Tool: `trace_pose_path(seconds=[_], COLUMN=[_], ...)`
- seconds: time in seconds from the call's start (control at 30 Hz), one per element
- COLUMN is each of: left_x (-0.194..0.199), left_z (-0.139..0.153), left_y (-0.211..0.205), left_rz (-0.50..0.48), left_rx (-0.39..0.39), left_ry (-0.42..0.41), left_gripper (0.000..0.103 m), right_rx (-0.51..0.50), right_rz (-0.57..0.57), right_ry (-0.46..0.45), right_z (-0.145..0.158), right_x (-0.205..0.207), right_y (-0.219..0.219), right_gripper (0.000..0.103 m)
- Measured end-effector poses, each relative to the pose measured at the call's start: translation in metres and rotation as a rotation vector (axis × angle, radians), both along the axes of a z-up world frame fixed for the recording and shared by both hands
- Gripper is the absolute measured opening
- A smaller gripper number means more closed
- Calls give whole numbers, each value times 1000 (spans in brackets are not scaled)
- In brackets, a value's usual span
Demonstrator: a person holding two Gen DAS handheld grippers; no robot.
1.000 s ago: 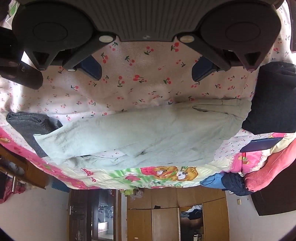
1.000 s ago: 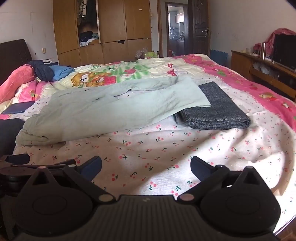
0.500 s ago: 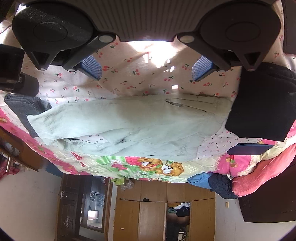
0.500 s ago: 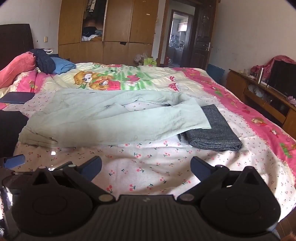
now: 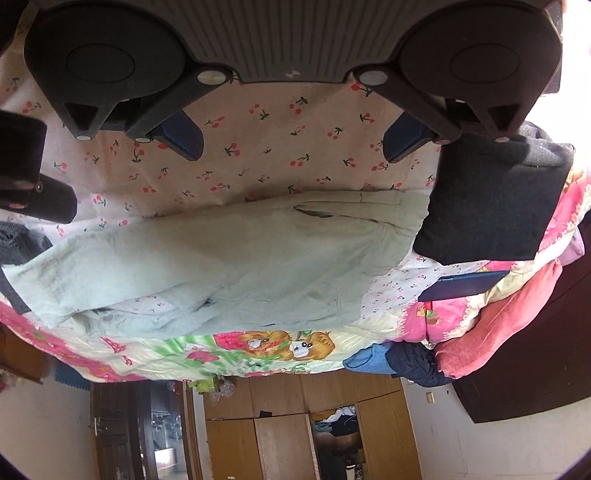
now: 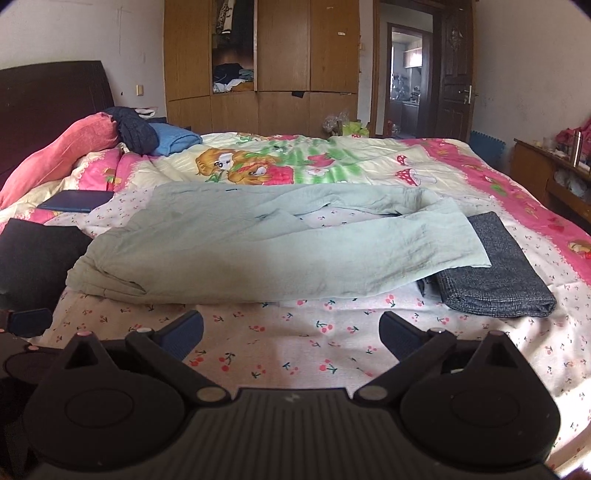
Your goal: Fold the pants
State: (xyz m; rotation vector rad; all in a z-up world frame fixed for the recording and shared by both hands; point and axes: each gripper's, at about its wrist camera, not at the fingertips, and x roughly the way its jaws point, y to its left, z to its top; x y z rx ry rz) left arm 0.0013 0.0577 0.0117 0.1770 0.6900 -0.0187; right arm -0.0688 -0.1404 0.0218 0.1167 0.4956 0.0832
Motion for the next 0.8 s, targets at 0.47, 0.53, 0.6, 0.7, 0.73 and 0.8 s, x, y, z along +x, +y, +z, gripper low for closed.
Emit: trace_pose_path(seconds=[0.47, 0.53, 0.6, 0.7, 0.73, 0.8], left_x=[-2, 4, 11, 21, 25, 32], left_z=[18, 16, 12, 6, 3, -3], left_y=[-39, -39, -39, -38, -37, -32], left_rz=[51, 41, 27, -1, -16, -41], left_rx=[93, 78, 72, 60, 45, 13], left_ry=[20, 38, 41, 39, 45, 56], left_gripper=[103, 103, 103, 103, 103, 103], right_rx=[247, 256, 245, 224, 208, 179], right_rz=[11, 4, -10, -23, -33, -48], right_ry=[38, 47, 50, 67, 69, 73], right_z=[-25, -26, -28, -30, -31, -31], right_x=[-2, 2, 5, 10, 11, 15], right_y=[-47, -49, -48, -43, -40, -34], right_gripper=[100, 100, 100, 100, 100, 100])
